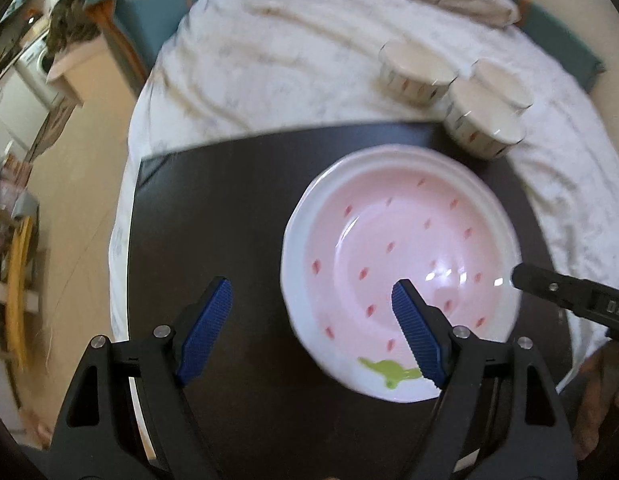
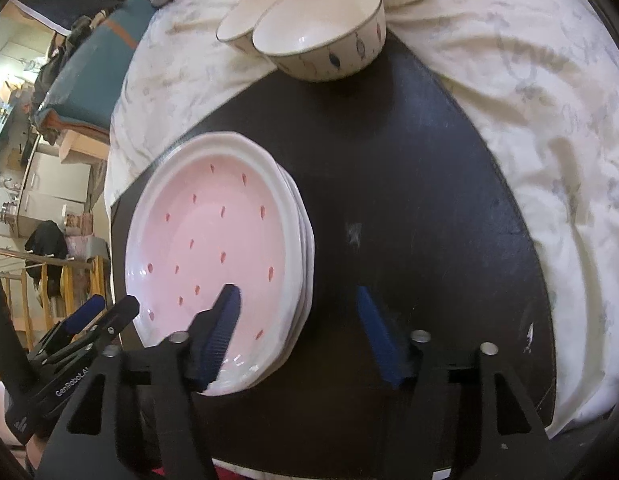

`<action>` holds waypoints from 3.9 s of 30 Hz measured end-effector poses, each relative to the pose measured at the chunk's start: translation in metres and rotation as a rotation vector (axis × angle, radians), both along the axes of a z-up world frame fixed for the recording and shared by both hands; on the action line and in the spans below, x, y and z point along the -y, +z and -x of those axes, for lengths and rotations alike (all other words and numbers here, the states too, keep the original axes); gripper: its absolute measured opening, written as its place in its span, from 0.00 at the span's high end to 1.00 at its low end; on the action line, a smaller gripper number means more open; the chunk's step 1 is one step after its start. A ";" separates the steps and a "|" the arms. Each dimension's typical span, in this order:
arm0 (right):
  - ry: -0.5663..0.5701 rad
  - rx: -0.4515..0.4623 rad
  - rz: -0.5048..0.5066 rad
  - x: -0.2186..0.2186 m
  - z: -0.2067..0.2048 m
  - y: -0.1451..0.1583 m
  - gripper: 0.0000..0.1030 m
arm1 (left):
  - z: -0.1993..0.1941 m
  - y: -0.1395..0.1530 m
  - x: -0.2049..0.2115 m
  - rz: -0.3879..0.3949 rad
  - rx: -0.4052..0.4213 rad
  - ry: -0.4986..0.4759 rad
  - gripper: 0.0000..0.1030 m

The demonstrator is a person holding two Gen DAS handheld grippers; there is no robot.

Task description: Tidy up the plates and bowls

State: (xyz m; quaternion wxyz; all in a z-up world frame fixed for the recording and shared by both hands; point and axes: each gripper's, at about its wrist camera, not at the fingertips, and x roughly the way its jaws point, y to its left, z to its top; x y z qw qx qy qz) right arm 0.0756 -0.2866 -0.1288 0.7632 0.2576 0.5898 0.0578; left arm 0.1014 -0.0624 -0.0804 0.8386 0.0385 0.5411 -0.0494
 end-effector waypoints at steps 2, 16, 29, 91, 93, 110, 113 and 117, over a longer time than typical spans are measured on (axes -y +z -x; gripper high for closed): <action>-0.006 0.028 0.003 0.001 0.000 0.006 0.30 | 0.003 0.006 -0.001 -0.005 0.028 -0.013 0.23; 0.024 0.244 0.052 0.024 -0.013 0.075 0.30 | -0.024 0.029 0.015 0.044 -0.013 0.073 0.23; -0.045 0.349 0.195 0.088 -0.064 0.098 0.30 | -0.077 0.046 0.062 0.000 0.016 0.057 0.23; -0.046 -0.046 -0.053 0.097 -0.156 -0.027 0.76 | -0.190 -0.056 0.191 -0.053 -0.250 -0.019 0.91; -0.041 -0.040 -0.057 0.094 -0.156 -0.024 0.76 | -0.187 -0.050 0.186 -0.057 -0.241 -0.006 0.91; 0.049 0.084 -0.084 0.059 -0.118 0.030 0.76 | -0.122 0.006 0.134 -0.044 -0.167 -0.001 0.89; 0.071 0.115 -0.070 0.050 -0.108 0.041 0.76 | -0.109 0.011 0.124 -0.035 -0.163 -0.005 0.89; 0.108 0.140 -0.020 0.031 -0.089 0.050 0.77 | -0.087 0.016 0.108 -0.030 -0.155 0.001 0.89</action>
